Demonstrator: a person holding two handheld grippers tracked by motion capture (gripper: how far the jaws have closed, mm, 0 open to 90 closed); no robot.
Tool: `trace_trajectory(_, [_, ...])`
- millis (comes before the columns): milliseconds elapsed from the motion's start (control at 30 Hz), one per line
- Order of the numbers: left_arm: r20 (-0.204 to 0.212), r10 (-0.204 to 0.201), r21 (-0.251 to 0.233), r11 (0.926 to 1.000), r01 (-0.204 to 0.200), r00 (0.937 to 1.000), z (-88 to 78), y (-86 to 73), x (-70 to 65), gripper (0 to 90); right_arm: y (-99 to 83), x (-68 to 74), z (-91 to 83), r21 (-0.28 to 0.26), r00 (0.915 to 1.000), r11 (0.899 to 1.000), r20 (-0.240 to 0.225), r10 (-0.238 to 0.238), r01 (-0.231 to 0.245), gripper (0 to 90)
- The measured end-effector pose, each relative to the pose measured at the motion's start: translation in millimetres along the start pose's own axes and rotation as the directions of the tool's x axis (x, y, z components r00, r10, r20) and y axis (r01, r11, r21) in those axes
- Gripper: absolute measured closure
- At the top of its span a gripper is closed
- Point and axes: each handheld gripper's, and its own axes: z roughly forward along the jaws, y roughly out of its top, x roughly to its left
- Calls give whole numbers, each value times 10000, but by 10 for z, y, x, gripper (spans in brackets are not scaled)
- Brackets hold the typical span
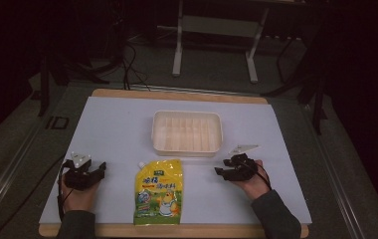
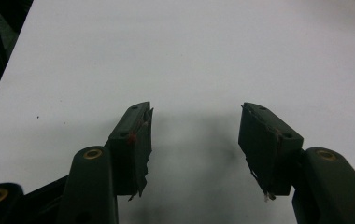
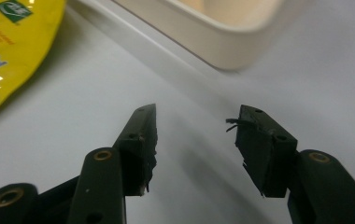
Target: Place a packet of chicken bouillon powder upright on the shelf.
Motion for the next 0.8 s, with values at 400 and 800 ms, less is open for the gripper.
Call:
trace_trajectory(400, [-10, 71, 50, 10000, -71, 10000, 2, 1, -5, 440, 210, 213, 172, 147, 9945, 9967, -700, -784, 796, 477])
trace_trajectory(800, [46, 102, 95, 9999, -102, 9999, 8, 4, -6, 439, 375, 351, 362, 521, 9844, 9905, -1293, -1193, 1269, 476])
